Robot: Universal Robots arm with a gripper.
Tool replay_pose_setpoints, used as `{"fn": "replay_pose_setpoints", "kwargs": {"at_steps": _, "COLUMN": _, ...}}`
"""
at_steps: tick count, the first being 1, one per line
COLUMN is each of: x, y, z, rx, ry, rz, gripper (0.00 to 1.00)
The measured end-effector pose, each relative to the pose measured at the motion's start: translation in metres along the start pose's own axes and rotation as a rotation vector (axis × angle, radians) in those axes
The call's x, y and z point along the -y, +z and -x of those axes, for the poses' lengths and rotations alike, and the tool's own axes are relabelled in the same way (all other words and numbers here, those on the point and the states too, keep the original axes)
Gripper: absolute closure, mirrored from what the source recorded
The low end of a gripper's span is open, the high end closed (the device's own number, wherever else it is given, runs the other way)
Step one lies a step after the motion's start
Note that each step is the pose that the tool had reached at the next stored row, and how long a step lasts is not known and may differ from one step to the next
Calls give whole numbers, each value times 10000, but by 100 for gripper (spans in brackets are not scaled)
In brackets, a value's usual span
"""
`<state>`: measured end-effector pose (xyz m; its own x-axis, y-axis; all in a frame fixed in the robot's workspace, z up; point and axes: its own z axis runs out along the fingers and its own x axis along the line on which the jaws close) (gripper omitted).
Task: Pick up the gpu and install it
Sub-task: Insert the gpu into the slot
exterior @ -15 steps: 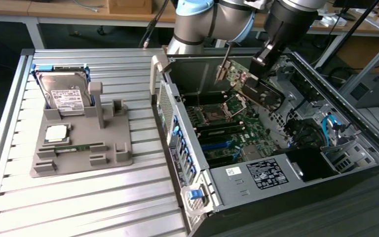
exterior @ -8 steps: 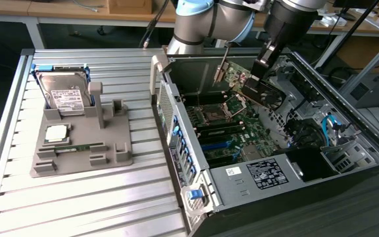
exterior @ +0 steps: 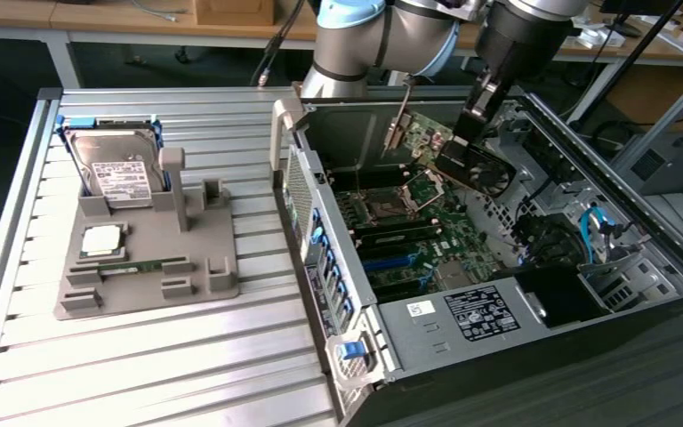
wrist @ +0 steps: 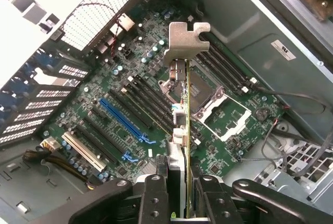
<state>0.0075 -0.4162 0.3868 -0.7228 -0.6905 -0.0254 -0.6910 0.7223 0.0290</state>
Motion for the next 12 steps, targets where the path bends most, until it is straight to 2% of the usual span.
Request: {"fn": "replay_pose_setpoints", "kwargs": {"at_steps": 12, "x": 0, "y": 2, "z": 0, "rx": -25, "ry": -889, "rz": 23, "gripper": 73}}
